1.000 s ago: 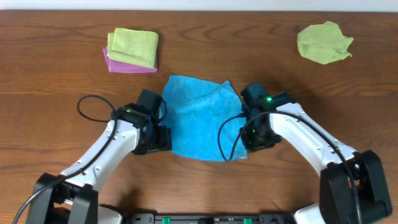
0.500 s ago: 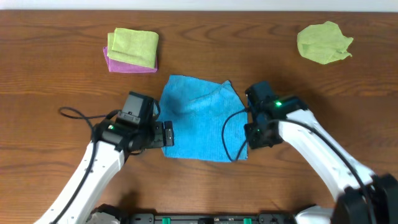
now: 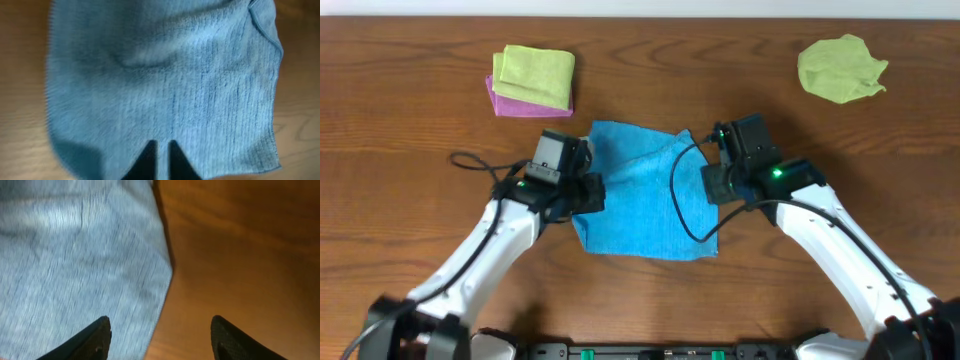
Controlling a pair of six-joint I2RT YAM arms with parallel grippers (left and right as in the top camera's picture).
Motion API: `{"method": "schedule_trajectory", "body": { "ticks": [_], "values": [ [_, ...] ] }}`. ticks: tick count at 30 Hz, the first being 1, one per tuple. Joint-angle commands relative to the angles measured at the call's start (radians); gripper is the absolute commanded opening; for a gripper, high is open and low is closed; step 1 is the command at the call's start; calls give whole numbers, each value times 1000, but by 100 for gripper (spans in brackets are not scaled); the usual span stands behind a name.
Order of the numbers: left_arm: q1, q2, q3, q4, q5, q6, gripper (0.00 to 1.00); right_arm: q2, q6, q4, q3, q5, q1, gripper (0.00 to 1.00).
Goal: Fold the cloth
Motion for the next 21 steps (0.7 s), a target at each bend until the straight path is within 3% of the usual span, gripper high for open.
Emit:
{"method": "schedule_trajectory", "body": {
  "ticks": [1,21],
  "values": [
    [2,49,-7,18,51,2,6,29,-42,32,0,47,5,64],
    [2,170,-6,93,-21,-10,6,207,-150,215,26,128,71,62]
  ]
}}
